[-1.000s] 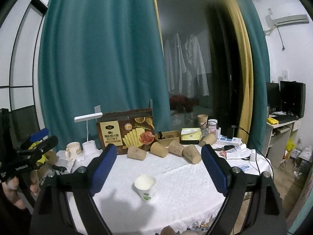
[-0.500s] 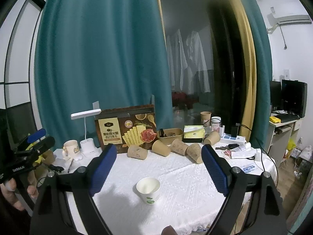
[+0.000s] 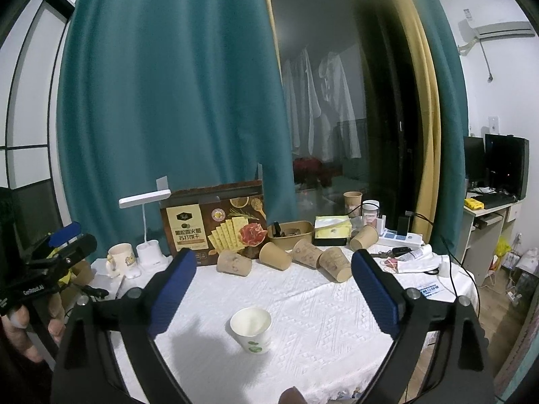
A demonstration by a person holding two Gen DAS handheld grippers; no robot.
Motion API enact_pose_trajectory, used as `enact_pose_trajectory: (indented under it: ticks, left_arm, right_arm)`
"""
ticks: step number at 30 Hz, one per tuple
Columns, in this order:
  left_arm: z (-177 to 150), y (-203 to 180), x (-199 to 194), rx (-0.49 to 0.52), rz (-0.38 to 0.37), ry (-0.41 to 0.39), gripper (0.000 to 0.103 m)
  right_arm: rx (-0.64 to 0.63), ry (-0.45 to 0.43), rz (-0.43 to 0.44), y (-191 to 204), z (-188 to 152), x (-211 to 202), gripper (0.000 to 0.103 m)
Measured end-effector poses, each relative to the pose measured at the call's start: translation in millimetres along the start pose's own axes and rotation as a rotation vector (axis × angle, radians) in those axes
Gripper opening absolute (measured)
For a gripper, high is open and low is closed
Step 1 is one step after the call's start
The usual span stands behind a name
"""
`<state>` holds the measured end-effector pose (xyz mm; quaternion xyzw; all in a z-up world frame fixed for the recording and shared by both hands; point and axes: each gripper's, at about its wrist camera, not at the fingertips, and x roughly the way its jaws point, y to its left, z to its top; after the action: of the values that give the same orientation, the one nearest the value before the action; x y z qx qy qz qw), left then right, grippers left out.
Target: Flip cup upright
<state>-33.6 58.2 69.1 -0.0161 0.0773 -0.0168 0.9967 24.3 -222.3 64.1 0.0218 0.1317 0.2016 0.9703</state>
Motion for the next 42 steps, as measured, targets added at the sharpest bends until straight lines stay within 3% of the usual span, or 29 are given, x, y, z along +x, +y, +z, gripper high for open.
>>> enact_pose_trajectory:
  ticks: [42]
  left_arm:
    - [0.8,-8.8,-3.6,0.006,-0.005,0.002,0.103]
  right_arm:
    - [0.005,-0.003,-0.004,0.7,-0.6,-1.1,0.094]
